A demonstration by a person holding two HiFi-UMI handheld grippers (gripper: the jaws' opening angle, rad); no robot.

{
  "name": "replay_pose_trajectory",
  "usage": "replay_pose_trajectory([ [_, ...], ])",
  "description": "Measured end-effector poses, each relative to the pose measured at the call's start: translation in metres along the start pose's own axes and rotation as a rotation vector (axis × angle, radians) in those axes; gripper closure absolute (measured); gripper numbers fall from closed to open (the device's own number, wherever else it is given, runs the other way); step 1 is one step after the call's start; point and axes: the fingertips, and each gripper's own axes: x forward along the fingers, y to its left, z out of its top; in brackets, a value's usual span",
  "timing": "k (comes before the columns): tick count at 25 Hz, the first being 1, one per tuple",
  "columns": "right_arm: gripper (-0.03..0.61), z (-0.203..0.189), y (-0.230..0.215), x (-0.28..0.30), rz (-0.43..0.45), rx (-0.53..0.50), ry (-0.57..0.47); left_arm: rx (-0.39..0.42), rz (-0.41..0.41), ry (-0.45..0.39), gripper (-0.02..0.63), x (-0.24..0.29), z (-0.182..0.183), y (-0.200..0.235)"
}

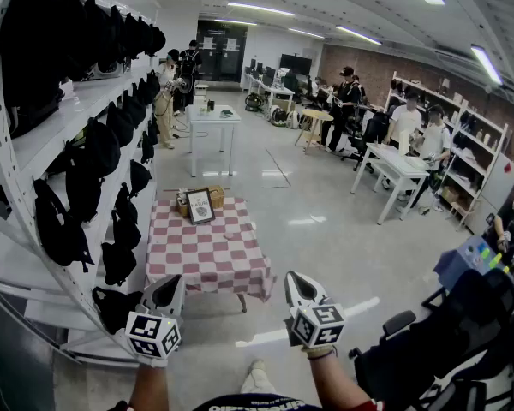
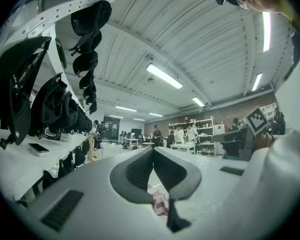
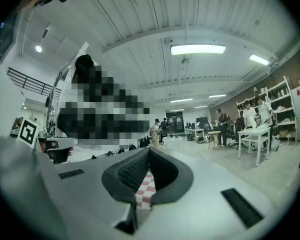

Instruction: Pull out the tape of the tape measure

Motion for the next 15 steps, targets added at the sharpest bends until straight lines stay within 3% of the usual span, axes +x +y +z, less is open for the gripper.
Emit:
replay_pose_trajectory([
  [15, 0.575, -0.0088, 0.0074, 0.0086, 0.015, 0.000, 0.027, 0.006, 0.010, 0.018, 0.607, -0.0083, -0.0058, 0.0056],
])
